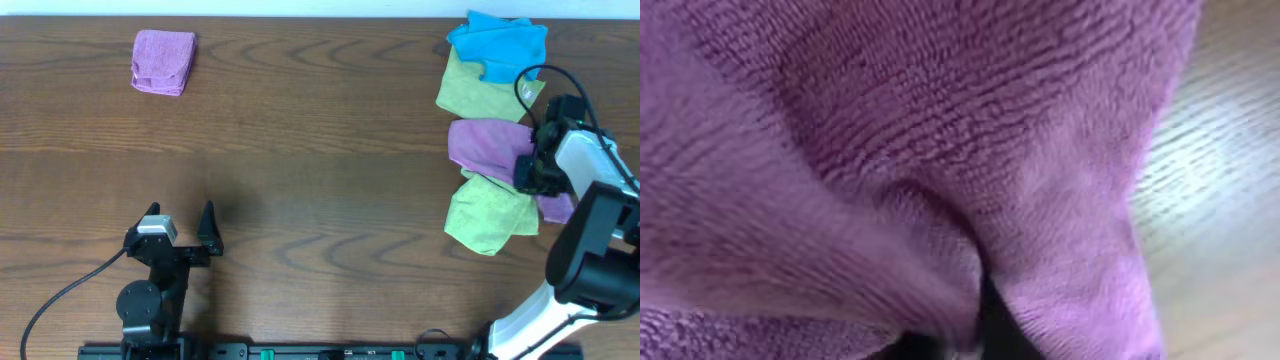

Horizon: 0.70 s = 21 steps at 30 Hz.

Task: Fold the cloth
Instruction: 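Lift the pink cloth with the right gripper and swing it toward table center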

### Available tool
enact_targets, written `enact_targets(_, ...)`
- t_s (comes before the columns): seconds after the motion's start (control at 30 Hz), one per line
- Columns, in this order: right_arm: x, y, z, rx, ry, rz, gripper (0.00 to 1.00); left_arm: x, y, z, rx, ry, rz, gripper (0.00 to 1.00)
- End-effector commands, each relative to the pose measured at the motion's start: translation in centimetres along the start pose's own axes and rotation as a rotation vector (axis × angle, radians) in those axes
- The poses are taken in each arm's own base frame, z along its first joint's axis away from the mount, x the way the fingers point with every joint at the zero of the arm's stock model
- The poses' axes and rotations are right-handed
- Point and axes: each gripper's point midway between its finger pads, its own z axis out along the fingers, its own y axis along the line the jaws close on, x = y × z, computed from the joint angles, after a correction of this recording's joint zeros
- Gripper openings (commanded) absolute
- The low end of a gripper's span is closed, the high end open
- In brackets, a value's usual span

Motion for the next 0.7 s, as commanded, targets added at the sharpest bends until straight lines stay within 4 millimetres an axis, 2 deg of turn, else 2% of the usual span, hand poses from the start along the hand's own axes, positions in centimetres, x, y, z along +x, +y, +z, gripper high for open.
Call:
enact_targets(0.0,-0.6,0.4,-0.8,-0.012,-0.029,0.01,0.01,1.9,0.3,0.3,-0.007,0.044,-0.009,0.95)
enact_targets(0.1,-1.9,0.1,-2.7,-0.011,-0.079,0.056,0.01,1.9,0.3,0.3,-0.007,0.044,-0.009,0.95)
enact_targets(0.2,-3.9,-0.2,-6.4,-0.011,-0.168,0.059,0.01,1.9,0.3,0.3,-0.007,0.044,-0.009,0.95)
enact_targets(0.27,-5.5,-0.4,-9.7,-0.012,-0.248,0.064,0.01,1.9,0.3,0.3,-0.007,0.044,-0.009,0.95)
enact_targets(0.4,-8.5,-0.6,-17.4,-0.023,-0.446,0.072,0.01,1.9,0.3,0.3,-0.007,0.044,-0.009,0.95)
enact_targets(0.5,-9.8,0.5,-22.9,-0.051,-0.583,0.054,0.01,1.9,0.3,0.3,-0.007,0.044,-0.009,0.95)
enact_targets(0.6,-10.5,3.2,-28.7,-0.124,-0.72,0.002,0.01,1.9,0.3,0.3,-0.007,0.044,-0.009,0.95)
enact_targets(0.67,-10.7,5.2,-31.5,-0.168,-0.784,-0.038,0.01,1.9,0.3,0.3,-0.007,0.044,-0.009,0.95)
